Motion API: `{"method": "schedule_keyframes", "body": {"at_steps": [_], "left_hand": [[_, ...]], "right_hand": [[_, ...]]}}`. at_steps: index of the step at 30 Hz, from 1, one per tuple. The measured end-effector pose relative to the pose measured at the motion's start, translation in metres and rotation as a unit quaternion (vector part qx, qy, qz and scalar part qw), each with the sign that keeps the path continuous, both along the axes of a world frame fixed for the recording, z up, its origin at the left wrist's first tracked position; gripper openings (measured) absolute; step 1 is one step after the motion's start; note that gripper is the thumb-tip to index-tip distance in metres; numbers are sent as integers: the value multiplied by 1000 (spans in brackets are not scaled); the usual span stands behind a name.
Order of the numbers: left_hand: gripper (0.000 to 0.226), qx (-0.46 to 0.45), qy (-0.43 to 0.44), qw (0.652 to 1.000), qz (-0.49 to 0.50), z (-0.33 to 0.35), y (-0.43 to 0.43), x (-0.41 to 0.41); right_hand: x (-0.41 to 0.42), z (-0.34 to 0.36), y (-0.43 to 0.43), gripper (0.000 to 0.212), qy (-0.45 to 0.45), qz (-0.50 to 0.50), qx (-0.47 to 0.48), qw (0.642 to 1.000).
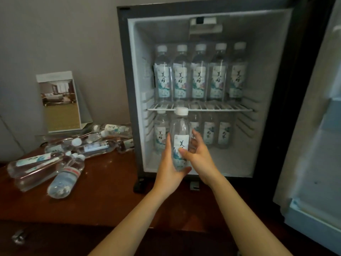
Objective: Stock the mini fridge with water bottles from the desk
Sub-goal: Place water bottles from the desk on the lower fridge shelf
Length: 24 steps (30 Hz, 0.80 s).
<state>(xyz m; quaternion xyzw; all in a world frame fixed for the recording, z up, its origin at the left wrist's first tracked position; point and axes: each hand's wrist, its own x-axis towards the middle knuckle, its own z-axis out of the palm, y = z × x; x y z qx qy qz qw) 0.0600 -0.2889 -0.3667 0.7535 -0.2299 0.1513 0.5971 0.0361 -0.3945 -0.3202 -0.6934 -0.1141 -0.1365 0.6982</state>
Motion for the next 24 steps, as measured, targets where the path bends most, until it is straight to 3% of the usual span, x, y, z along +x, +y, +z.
{"method": "schedule_keyframes", "body": {"at_steps": [11,17,24], "left_hand": [[107,27,-28,999,-22,-11,-50,48],[105,85,-61,993,47,-14,-57,76],[62,108,-92,983,120,-15,-50,80]], "right_hand": [[35,-17,-38,68,11,-73,-30,997],[66,-30,-46,60,8,-91,-45,995],[89,-28,-52,56,12,-110,-90,990]]}}
